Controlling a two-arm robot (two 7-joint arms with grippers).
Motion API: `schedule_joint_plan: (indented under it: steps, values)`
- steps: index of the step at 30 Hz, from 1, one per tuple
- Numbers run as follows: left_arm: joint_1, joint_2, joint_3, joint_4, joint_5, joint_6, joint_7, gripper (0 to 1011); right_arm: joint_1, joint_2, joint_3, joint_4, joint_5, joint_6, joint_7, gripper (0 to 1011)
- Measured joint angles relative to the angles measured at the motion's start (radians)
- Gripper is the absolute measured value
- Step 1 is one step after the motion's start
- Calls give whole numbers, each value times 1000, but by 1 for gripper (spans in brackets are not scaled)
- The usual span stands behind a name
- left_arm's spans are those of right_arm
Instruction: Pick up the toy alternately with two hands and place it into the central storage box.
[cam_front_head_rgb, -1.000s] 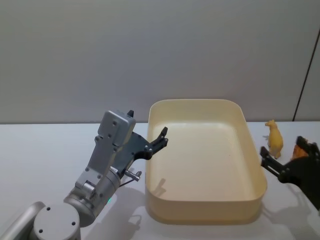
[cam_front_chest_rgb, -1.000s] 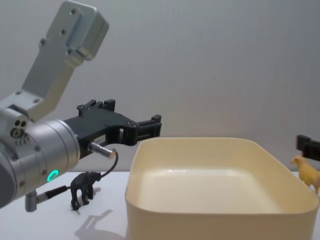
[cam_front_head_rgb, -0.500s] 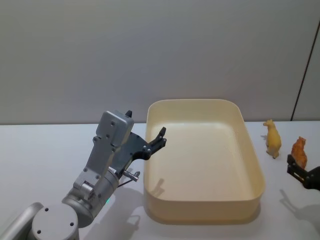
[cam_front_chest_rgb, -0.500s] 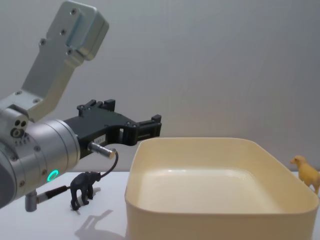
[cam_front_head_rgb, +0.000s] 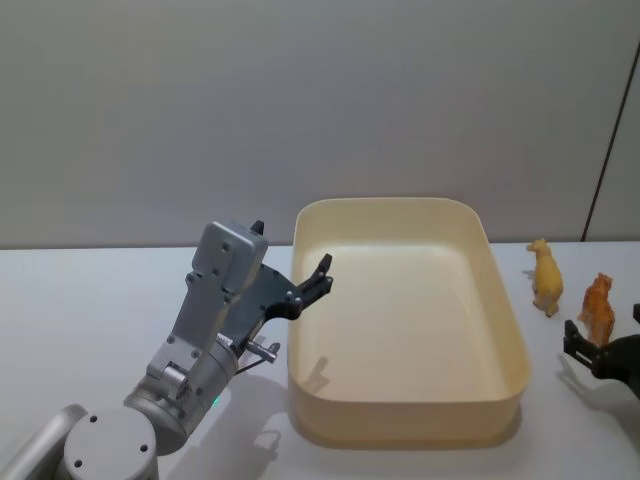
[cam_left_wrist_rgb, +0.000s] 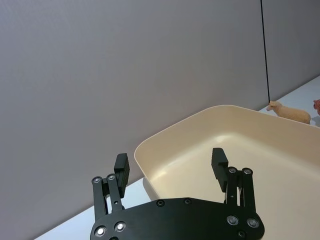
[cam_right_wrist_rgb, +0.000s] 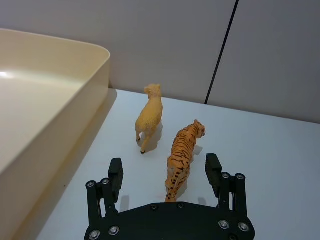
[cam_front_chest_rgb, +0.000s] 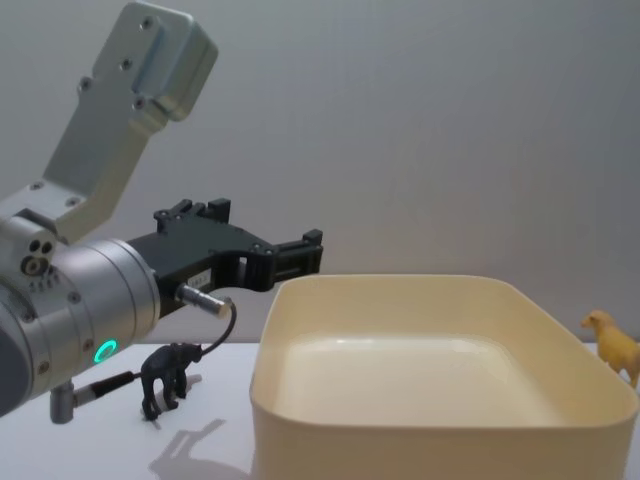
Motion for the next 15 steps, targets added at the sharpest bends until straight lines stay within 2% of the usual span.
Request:
schedule_joint_plan:
  steps: [12, 15]
  values:
    - [0, 0, 0, 0, 0, 0, 0, 1001, 117, -61, -28, 180, -75, -8, -5, 1001]
    - [0, 0, 0, 0, 0, 0, 0, 1001, 146, -76, -34, 225, -95, -18, -11, 941]
